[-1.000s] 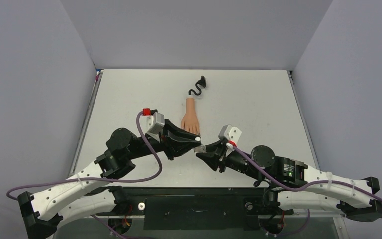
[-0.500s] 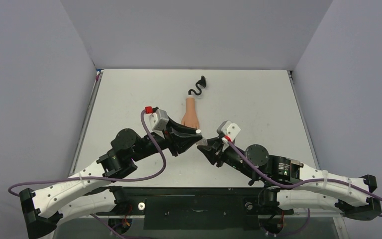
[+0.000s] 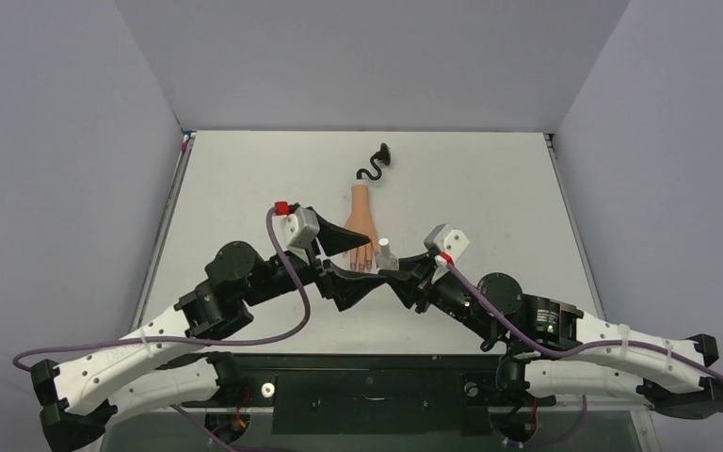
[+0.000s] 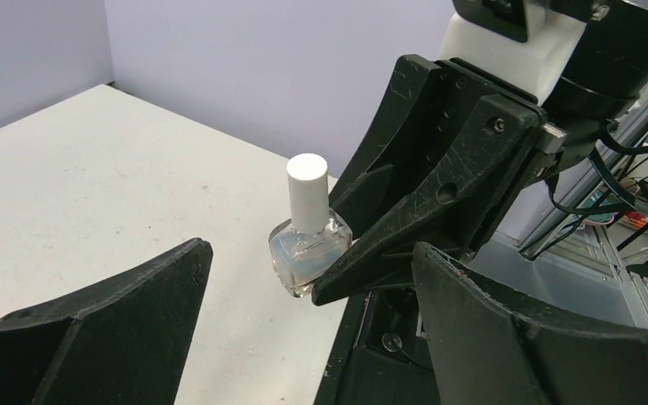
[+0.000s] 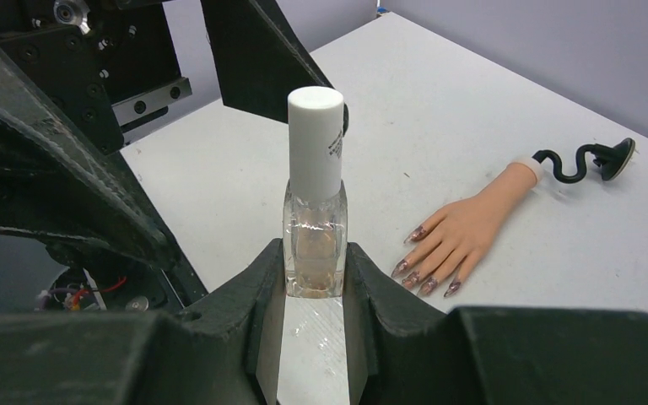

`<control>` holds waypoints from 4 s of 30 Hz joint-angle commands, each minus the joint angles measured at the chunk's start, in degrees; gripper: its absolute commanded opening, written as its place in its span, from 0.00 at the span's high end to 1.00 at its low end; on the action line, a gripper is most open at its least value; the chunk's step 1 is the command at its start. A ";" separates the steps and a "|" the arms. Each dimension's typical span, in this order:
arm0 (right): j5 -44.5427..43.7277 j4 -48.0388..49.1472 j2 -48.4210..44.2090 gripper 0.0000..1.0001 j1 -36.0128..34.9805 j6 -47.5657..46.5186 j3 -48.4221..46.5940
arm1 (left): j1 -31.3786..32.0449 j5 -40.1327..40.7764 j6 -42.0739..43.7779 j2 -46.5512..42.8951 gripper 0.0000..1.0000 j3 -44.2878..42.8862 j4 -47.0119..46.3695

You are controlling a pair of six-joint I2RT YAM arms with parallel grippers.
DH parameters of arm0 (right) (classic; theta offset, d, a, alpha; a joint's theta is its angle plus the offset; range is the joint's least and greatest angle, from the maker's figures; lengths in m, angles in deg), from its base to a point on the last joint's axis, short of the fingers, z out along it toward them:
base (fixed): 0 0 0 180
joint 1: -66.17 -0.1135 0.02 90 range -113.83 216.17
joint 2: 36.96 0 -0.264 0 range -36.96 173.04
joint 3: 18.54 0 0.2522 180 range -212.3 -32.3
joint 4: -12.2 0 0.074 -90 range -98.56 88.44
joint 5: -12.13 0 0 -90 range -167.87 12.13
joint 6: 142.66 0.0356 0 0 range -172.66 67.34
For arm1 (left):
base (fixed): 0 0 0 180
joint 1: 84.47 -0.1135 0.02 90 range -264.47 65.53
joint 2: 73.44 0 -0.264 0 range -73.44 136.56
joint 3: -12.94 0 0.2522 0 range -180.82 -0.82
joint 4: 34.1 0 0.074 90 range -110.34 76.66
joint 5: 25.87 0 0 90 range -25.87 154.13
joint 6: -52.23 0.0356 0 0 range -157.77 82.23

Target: Paint the nails

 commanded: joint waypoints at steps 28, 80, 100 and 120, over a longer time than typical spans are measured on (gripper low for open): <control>27.79 -0.66 -4.35 1.00 0.36 -1.15 -1.09 | -8.03 -35.54 2.87 -3.21 0.28 -5.80 1.30; 16.11 4.56 -2.00 1.00 0.40 -1.13 -1.11 | -8.00 -32.36 -3.07 1.17 0.92 -1.47 -6.34; -12.45 5.40 4.09 1.00 0.46 0.18 -3.08 | -2.56 0.08 -4.53 6.73 0.95 -4.96 2.84; 5.07 1.74 -0.36 1.00 1.03 0.26 -2.67 | -2.22 -8.55 5.25 2.42 0.20 -6.12 7.76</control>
